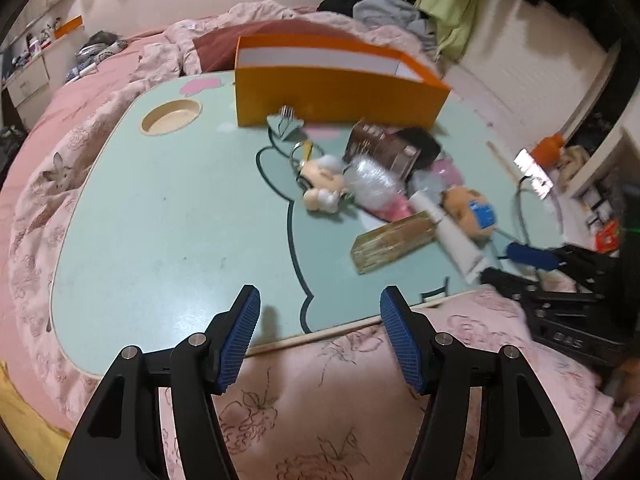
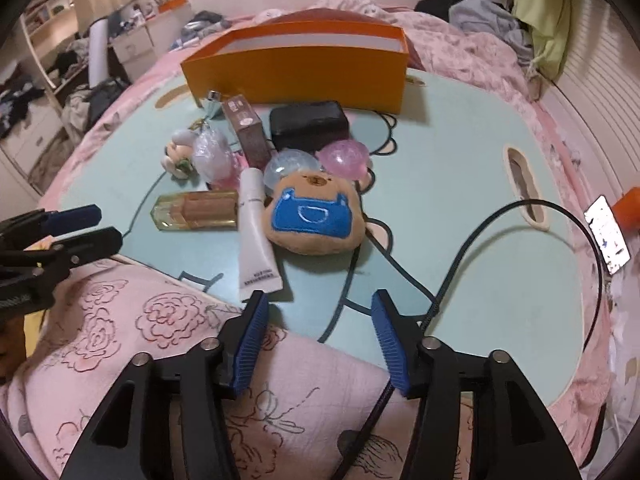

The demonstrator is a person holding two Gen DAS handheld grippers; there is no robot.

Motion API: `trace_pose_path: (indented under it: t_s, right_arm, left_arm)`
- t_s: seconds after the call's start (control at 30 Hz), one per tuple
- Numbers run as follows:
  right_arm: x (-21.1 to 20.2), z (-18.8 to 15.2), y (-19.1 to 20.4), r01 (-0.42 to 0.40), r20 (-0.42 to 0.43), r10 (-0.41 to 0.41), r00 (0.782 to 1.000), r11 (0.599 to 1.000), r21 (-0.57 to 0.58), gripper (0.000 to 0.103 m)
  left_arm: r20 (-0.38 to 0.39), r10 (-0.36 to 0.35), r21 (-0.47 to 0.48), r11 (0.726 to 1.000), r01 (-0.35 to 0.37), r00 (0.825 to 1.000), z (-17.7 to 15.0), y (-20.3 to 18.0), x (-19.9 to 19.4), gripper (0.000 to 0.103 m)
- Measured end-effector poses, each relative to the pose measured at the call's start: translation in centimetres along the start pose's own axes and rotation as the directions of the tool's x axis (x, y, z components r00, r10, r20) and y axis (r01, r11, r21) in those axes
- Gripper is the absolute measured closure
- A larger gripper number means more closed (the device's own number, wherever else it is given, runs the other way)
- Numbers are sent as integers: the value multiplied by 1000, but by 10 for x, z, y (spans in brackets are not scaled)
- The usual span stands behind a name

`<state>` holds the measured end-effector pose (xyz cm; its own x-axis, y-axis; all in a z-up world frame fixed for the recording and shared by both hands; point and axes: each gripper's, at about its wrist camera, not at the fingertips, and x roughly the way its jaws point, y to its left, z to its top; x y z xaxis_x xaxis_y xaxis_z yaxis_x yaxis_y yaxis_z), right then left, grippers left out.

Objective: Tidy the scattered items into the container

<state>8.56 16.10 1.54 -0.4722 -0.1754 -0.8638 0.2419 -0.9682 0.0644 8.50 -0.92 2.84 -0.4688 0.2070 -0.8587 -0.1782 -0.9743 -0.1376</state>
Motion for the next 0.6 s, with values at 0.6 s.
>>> trace_pose_path:
  t_s: [0.6]
  right_arm:
    - [8, 0, -3, 59, 18, -60, 998, 998, 25, 28]
  left_arm:
    - [-7, 156, 19, 988, -156, 988, -1, -6, 22, 16]
